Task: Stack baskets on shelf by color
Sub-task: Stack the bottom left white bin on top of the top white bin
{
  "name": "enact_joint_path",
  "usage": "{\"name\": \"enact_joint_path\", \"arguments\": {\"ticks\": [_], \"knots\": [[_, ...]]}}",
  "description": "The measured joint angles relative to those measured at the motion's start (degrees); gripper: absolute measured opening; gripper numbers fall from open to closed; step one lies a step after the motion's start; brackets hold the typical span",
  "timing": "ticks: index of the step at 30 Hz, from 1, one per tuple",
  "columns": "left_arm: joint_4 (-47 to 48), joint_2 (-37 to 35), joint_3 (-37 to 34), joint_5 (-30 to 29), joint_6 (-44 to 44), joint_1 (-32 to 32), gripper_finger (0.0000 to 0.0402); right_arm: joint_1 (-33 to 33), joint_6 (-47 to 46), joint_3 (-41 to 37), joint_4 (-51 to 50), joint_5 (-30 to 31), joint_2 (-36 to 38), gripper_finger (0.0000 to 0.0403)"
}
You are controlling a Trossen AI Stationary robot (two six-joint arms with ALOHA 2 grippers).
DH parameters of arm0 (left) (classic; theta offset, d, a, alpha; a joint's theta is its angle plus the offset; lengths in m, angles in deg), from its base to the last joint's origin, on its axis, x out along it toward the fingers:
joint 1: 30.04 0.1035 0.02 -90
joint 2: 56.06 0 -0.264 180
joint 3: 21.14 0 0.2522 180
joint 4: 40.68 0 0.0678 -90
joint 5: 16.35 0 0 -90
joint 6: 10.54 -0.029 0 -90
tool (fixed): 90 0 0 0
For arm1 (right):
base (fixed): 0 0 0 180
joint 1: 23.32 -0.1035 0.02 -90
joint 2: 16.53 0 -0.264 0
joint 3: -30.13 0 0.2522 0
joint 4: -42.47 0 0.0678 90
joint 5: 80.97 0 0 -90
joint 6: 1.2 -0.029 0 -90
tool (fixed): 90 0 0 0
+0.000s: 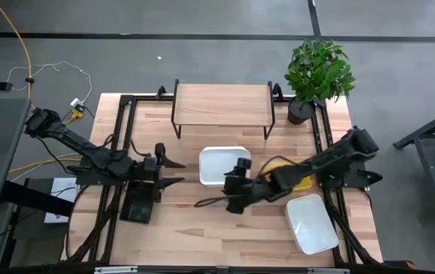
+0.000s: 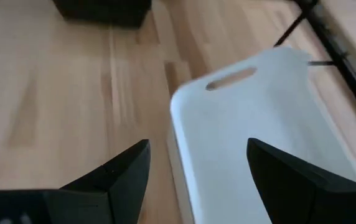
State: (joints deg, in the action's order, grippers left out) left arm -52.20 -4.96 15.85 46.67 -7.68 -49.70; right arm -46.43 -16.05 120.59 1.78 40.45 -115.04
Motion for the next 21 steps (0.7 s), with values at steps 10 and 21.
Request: {"name": "enact_joint_path", "arguments": {"ticks": [10, 21], "knots": [[0.6, -0.9, 0.0, -1.9, -0.9, -4.6, 0.0176, 0.6, 2.9, 0.0, -5.0, 1.9, -8.5, 0.0255], [0.6, -0.9, 0.0, -2.7, -1.0, -4.8, 0.0176, 2.1, 2.6, 0.0, -5.0, 3.1, -12.9, 0.0251]]}}
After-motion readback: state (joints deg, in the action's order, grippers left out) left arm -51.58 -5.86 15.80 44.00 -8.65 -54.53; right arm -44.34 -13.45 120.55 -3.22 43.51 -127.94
